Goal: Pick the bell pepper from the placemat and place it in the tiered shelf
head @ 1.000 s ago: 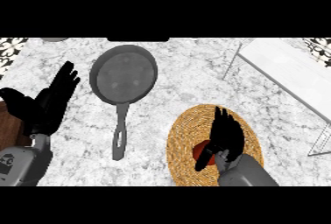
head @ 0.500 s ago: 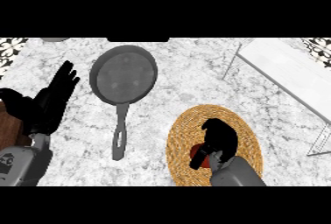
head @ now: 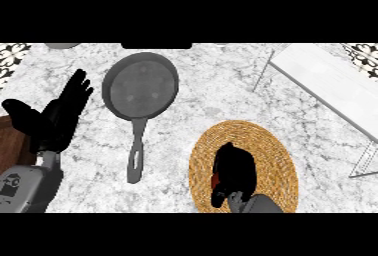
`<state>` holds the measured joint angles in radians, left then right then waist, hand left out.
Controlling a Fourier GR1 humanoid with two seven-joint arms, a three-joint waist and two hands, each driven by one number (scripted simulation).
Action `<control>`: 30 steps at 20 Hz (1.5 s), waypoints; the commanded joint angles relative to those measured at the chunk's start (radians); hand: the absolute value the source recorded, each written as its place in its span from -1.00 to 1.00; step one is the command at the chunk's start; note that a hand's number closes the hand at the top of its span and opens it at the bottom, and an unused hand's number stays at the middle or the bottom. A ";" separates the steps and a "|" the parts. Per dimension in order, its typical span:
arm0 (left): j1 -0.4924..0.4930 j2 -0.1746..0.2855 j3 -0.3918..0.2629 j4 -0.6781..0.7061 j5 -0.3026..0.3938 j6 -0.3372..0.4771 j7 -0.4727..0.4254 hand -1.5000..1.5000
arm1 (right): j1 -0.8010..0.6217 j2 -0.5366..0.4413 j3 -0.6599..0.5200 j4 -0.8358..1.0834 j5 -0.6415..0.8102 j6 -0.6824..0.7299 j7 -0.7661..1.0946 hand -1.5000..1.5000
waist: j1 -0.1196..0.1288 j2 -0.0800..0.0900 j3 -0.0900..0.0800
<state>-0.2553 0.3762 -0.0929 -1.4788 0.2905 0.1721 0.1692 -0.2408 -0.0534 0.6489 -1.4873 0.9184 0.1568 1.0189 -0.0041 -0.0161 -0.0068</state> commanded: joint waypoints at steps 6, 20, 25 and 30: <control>0.009 0.014 0.024 -0.021 0.016 -0.007 0.026 0.00 | 0.187 -0.177 0.470 -0.328 0.035 0.024 -0.356 1.00 | -0.006 0.004 0.008; 0.040 0.022 0.051 -0.034 0.019 -0.010 0.021 0.00 | 0.254 -0.178 0.298 -0.802 0.024 -0.247 -0.417 1.00 | -0.046 -0.002 0.006; 0.053 0.012 0.038 -0.023 0.007 -0.017 0.006 0.00 | 0.246 -0.214 0.158 -1.023 -0.037 -0.133 -0.314 1.00 | -0.036 0.007 0.005; 0.026 0.028 0.047 -0.035 0.004 -0.028 0.030 0.00 | 0.159 -0.246 -0.042 -1.154 -0.071 0.018 -0.183 1.00 | -0.013 0.013 0.004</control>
<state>-0.2133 0.3811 -0.0608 -1.5147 0.2848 0.1675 0.1806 -0.0516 -0.2842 0.7186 -2.3548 0.9263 0.0380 0.7058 -0.0301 -0.0071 -0.0014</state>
